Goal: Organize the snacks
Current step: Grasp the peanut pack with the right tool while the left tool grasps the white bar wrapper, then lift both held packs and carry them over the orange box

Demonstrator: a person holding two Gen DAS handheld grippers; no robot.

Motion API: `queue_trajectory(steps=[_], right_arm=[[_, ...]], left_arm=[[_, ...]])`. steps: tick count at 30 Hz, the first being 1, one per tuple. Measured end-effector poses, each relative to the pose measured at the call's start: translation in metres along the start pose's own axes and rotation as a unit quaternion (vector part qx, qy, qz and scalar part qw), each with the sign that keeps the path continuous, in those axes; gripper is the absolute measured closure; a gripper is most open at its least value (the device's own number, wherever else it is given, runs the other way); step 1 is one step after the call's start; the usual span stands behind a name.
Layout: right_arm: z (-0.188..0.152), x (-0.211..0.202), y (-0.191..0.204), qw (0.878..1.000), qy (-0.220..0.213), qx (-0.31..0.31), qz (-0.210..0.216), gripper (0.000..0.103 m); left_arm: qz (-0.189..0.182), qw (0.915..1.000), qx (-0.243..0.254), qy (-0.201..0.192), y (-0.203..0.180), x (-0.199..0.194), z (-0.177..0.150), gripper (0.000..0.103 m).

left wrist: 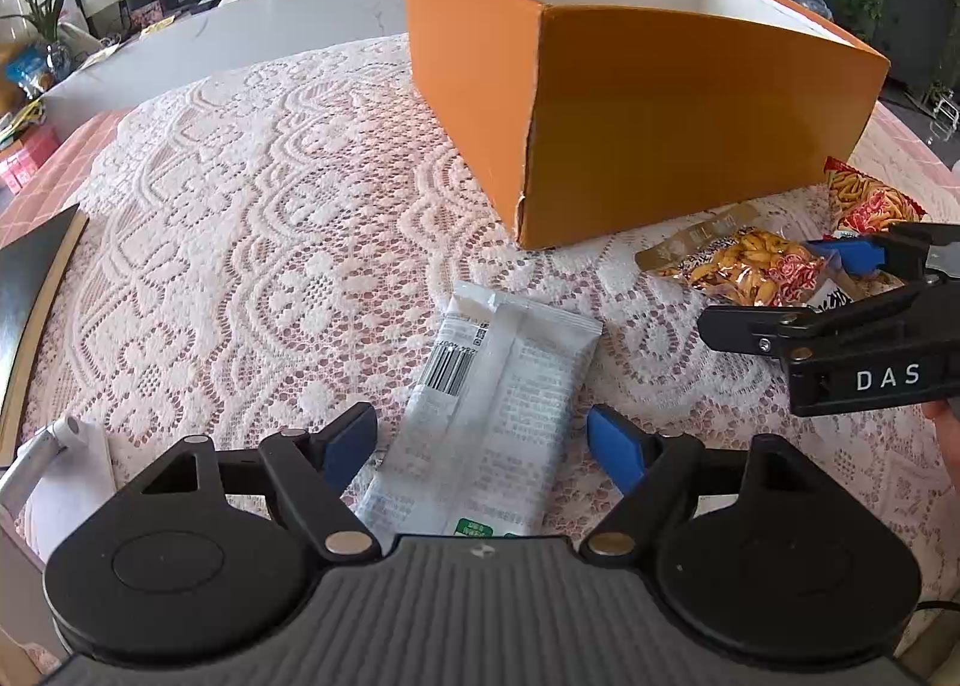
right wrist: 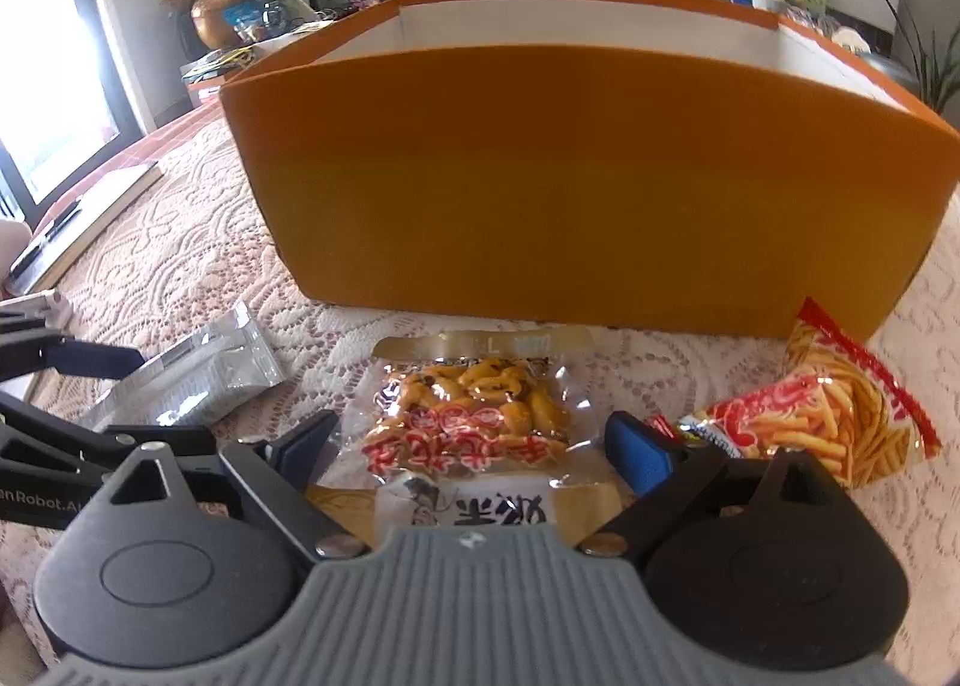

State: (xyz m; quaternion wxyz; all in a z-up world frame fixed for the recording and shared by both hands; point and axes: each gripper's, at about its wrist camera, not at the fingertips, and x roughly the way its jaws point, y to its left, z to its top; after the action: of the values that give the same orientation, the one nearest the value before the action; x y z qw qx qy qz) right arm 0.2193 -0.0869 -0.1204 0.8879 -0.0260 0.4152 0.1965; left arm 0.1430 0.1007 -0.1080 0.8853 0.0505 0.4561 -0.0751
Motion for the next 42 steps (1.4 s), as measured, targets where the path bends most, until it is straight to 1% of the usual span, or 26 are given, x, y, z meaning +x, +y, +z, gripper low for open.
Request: queue_trajectory(steps=[1, 4, 7, 10, 12, 18, 24, 30, 36, 42], right_arm=[[0.000, 0.000, 0.001, 1.000, -0.002, -0.004, 0.001, 0.017], [-0.001, -0.002, 0.005, 1.000, -0.006, -0.014, -0.002, 0.018], [-0.002, -0.004, 0.006, 1.000, -0.012, -0.019, -0.002, 0.020], [-0.002, -0.010, 0.006, 1.000, -0.019, -0.024, -0.003, 0.023], [-0.001, -0.016, 0.006, 0.999, -0.026, -0.027, -0.003, 0.025], [-0.002, -0.035, 0.007, 0.999, -0.042, -0.032, 0.002, 0.026], [-0.008, -0.053, 0.008, 0.998, -0.054, -0.031, 0.006, 0.026], [-0.013, -0.071, 0.007, 0.998, -0.059, -0.024, 0.009, 0.026], [-0.016, -0.092, 0.001, 0.998, -0.067, -0.021, 0.007, 0.026], [-0.018, -0.117, -0.004, 0.996, -0.084, -0.023, 0.003, 0.026]], left_arm=[[-0.001, 1.0000, -0.001, -0.001, 0.000, 0.000, 0.000, 0.010], [-0.001, 1.0000, -0.002, -0.001, -0.001, 0.001, 0.000, 0.011], [-0.004, 1.0000, -0.003, -0.003, -0.001, 0.000, 0.000, 0.015], [-0.004, 1.0000, -0.002, -0.006, -0.003, -0.002, -0.001, 0.022], [-0.006, 1.0000, -0.004, -0.006, -0.004, -0.003, -0.001, 0.031], [0.005, 0.9996, -0.026, -0.013, -0.005, -0.006, -0.003, 0.041], [0.008, 0.9979, -0.060, -0.021, -0.003, -0.016, -0.006, 0.043], [-0.007, 0.9955, -0.085, -0.042, -0.008, -0.039, -0.004, 0.043], [-0.025, 0.9940, -0.088, -0.059, -0.024, -0.061, 0.000, 0.044], [-0.031, 0.9937, -0.075, -0.077, -0.044, -0.083, 0.006, 0.044]])
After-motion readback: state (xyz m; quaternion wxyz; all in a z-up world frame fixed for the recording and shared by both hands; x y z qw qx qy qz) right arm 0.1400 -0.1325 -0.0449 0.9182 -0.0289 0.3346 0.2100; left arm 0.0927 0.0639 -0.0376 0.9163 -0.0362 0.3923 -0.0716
